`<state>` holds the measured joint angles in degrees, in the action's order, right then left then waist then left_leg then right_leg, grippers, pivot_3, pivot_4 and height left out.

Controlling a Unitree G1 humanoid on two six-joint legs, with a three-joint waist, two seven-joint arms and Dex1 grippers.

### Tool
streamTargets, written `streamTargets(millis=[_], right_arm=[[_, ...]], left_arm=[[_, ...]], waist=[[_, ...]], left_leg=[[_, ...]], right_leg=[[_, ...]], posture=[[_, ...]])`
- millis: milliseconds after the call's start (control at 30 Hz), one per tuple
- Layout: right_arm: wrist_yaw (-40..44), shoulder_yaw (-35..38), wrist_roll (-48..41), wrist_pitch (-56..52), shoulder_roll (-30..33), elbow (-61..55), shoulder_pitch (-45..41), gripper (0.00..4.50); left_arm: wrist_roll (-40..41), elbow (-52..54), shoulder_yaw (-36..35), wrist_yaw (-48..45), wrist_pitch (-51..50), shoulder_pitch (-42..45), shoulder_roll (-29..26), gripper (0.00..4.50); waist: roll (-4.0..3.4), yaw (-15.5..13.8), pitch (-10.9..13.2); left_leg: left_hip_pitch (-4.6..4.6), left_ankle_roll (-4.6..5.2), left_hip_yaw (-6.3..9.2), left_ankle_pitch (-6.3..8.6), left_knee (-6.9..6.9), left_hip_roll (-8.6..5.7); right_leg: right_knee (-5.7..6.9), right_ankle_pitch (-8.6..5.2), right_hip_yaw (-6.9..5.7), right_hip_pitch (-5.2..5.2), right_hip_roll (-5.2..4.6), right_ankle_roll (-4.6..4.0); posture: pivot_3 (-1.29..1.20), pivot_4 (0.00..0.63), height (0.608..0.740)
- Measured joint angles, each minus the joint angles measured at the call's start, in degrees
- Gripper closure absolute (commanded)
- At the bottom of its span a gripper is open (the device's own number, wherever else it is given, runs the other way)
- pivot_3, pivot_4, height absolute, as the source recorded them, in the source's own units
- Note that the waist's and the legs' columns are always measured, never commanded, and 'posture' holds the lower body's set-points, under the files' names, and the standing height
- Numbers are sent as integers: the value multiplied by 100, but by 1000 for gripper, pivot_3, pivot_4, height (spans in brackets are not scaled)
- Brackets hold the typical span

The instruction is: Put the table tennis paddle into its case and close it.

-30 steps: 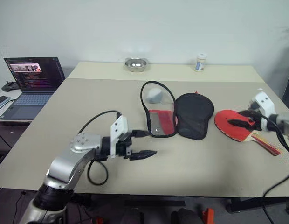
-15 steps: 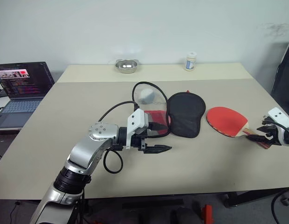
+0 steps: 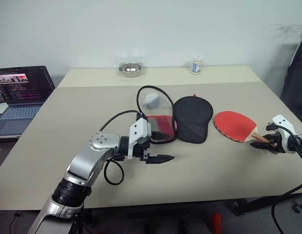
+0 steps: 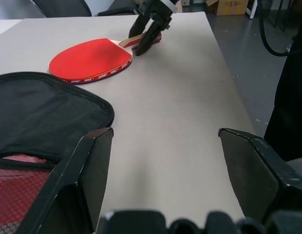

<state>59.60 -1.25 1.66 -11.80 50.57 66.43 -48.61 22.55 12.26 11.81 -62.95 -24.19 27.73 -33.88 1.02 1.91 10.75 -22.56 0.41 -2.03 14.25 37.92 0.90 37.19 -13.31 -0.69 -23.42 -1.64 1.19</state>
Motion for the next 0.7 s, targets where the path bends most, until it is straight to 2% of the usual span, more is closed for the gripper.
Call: streamTargets(millis=[100,167,500,600,700], right_arm=[[-93,7,1,-5,-55,20,-36,3035],[-247,29,-4,-36,-75,38,-51,3443],[-1379,603,-180,-616,-50,-99,-46,3443],[-1796,1026,-508,-1148,-130,-1181,161,3443],[-2307,1471,-930,-2100,-617,-3255,760,3443]], left_arm=[[1,20,-26,29,-12,1,-16,714],[1,24,-31,52,-23,-1,-19,714],[9,67,-367,107,-2,-257,-270,714],[11,59,-560,111,0,-354,-429,714],[6,13,-769,110,88,-458,-593,714]], waist=[[1,0,-1],[2,-3,-1],[1,-20,0],[-2,1,1],[-2,-2,0]], left_leg=[[-1,0,-1,0,0,0],[-1,0,-1,0,2,-1],[-32,1,-4,0,2,-11],[-44,1,-15,0,-4,-5],[-46,-1,-18,0,-2,30]], right_leg=[[-2,0,1,0,0,1],[-2,3,2,2,-1,4],[-9,10,5,-24,-12,10],[0,20,20,-52,-5,-7],[2,8,20,-56,7,13]], posture=[[0,150,740],[0,150,740],[0,150,740],[0,150,740],[0,150,740]])
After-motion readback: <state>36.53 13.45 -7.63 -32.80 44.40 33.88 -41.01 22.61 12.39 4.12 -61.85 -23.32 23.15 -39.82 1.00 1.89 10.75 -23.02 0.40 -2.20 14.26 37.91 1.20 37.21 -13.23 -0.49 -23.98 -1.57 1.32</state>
